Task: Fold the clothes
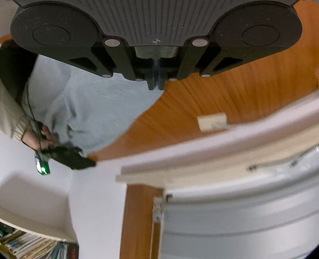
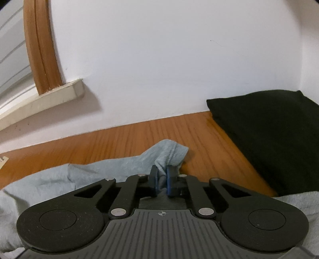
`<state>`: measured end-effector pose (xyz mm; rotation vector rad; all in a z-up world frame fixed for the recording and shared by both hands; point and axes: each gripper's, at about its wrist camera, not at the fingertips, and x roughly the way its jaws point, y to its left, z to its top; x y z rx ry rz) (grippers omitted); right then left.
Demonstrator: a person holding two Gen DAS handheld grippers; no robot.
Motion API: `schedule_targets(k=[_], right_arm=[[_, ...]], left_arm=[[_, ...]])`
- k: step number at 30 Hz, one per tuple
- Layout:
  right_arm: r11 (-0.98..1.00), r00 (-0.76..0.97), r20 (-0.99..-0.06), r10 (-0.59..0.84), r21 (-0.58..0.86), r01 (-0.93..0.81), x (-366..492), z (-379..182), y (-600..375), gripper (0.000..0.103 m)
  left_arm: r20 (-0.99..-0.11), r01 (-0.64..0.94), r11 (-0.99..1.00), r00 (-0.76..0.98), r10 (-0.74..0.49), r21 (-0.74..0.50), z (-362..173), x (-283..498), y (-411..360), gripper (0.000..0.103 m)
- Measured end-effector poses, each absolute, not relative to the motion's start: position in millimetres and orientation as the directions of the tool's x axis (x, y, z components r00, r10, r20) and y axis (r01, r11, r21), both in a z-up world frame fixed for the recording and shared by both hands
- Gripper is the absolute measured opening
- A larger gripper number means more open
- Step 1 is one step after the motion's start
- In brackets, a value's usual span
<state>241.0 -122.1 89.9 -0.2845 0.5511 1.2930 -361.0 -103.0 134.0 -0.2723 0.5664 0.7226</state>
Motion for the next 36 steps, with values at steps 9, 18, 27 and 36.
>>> schedule_targets(k=[9,18,27,36], right_arm=[[0.291,0.281,-0.351,0.893,-0.025,-0.956,232.6,159.1,-98.0,0.006],[0.393,0.393,-0.473,0.788,-0.104,-0.913,243.3,136.7,-51.7,0.014],[0.114,0.093,-0.527,0.845,0.007,-0.993,195.7,131.7,-76.0,0.042],[-0.215,-0.152,-0.594,0.790,-0.036,-0.976,90.2,124.5,-59.3,0.045]], left_arm=[[-0.452,-0.749,0.648,0.534,0.714,0.138,201.0,-333.9,-19.3,0.002],[-0.537,-0.773,0.631,0.510,0.672,0.055,162.8,-271.0,39.4,0.008],[-0.595,-0.747,0.664,0.549,0.586,-0.036,125.4,-280.7,14.3,0.018],[-0.586,-0.798,0.594,0.528,0.615,-0.096,116.0,-311.6,-8.7,0.018]])
